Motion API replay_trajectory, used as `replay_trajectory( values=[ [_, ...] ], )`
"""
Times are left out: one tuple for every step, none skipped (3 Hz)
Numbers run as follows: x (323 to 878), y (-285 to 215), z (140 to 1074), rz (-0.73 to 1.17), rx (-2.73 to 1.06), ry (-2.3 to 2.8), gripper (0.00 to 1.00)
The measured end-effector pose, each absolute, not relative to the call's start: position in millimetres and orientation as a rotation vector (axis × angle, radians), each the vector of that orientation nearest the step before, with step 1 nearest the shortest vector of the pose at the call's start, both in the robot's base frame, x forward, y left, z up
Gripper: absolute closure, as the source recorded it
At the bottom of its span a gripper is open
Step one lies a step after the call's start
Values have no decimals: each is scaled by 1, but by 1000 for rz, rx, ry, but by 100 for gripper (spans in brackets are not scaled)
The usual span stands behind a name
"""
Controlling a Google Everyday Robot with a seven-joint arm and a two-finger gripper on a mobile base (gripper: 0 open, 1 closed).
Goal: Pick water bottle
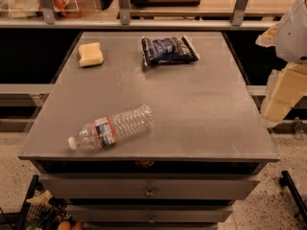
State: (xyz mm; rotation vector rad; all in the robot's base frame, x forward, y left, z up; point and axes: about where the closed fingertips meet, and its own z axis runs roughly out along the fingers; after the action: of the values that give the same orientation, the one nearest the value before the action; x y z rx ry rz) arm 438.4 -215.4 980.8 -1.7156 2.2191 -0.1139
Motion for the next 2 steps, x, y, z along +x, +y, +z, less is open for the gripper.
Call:
replay_trajectory(
  values=[
    [438,-215,981,-114,-1716,2219,0],
    [447,-206,978,-97,-1731,2190,0]
  ],
)
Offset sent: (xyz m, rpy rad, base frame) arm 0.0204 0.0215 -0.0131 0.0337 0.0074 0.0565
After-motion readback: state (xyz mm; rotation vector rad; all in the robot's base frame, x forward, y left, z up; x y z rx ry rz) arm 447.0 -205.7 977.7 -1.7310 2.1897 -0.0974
